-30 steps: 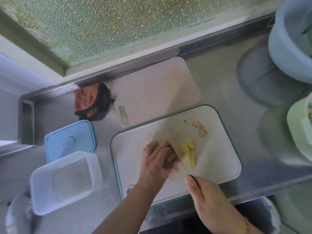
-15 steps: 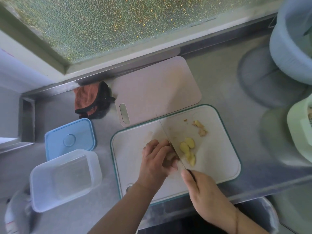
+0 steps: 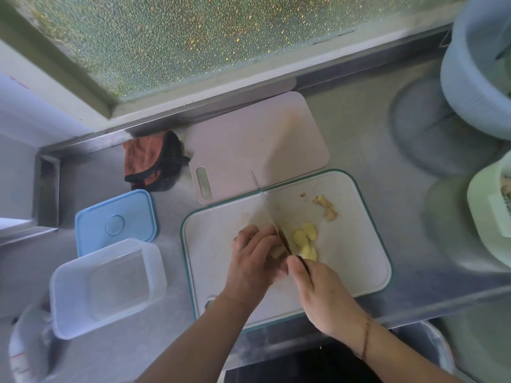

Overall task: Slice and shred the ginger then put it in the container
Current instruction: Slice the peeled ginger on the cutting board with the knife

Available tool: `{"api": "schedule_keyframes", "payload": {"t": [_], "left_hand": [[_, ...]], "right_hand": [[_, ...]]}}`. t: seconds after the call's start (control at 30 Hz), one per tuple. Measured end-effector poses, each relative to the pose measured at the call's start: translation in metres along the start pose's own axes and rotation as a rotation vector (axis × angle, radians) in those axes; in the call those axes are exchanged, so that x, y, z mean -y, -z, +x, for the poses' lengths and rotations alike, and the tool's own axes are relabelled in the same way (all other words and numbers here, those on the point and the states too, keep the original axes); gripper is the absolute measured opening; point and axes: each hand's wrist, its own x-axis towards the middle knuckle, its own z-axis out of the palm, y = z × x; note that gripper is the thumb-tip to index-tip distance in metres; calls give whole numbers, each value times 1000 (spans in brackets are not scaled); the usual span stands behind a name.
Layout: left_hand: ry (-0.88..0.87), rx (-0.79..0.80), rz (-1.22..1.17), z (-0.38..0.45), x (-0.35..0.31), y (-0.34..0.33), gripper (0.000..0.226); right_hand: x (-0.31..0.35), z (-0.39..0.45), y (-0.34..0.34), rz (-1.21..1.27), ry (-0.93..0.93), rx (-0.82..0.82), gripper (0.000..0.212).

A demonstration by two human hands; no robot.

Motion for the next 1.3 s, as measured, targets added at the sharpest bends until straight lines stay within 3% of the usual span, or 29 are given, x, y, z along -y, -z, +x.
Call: {"api": "schedule_keyframes", "payload": {"t": [0.2, 0.5, 0.73, 0.97, 1.13, 1.3], "left_hand": [[-3, -30, 36, -2, 4, -6, 26], [-24, -27, 17, 1, -1, -1, 33], [-46, -87, 16, 6, -6, 3, 29], [3, -43, 30, 0, -7, 7, 28], [-15, -50, -25, 3, -9, 10, 23], [-47, 5, 33, 0, -5, 15, 15]], "right_hand": [[-15, -40, 2, 7, -30, -46, 52], [-3, 4, 3, 30, -20, -10, 55], [-21, -34, 4, -7, -27, -22, 59], [-18, -26, 24, 245, -215, 16, 60], [-8, -43, 22, 90, -85, -32, 56], [-1, -56, 18, 19, -114, -58, 89]]}}
